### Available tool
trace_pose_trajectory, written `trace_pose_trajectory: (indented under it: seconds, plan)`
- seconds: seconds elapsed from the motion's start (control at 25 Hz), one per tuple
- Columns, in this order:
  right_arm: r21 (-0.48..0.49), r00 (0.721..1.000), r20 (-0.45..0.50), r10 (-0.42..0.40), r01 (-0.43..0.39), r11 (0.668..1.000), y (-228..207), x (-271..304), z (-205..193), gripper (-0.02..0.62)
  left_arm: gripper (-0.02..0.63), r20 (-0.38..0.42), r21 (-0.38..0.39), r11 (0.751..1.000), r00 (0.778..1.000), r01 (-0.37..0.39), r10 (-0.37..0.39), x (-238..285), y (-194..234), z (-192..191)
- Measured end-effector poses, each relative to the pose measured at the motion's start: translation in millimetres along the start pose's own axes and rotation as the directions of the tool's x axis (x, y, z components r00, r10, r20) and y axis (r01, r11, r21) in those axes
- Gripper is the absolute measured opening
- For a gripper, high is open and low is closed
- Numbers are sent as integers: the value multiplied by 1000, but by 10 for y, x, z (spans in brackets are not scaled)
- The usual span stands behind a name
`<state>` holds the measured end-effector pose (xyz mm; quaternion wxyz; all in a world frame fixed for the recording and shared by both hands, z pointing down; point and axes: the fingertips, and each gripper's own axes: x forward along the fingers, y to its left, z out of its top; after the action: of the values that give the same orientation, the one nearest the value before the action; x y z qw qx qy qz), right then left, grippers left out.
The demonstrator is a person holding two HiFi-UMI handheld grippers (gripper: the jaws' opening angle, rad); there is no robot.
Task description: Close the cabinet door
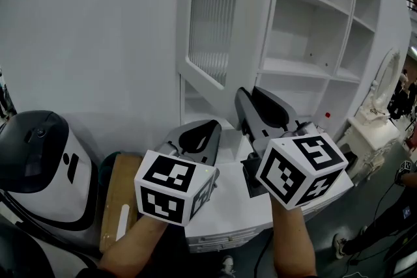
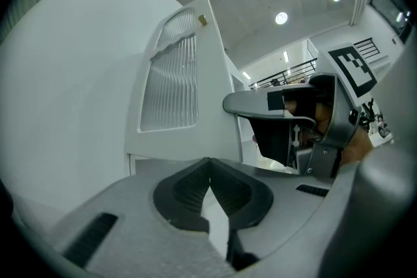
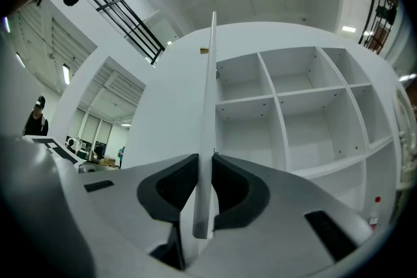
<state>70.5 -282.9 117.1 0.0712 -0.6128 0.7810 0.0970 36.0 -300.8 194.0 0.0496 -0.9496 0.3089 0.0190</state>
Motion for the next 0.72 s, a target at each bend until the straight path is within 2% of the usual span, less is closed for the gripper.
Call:
trace_pose_trajectory:
  seconds: [0.72]
  plan:
    - [-3, 996, -1, 94, -94, 996, -734, 87, -64, 75, 12, -8, 18, 1000, 1000, -20, 21, 775, -152, -51]
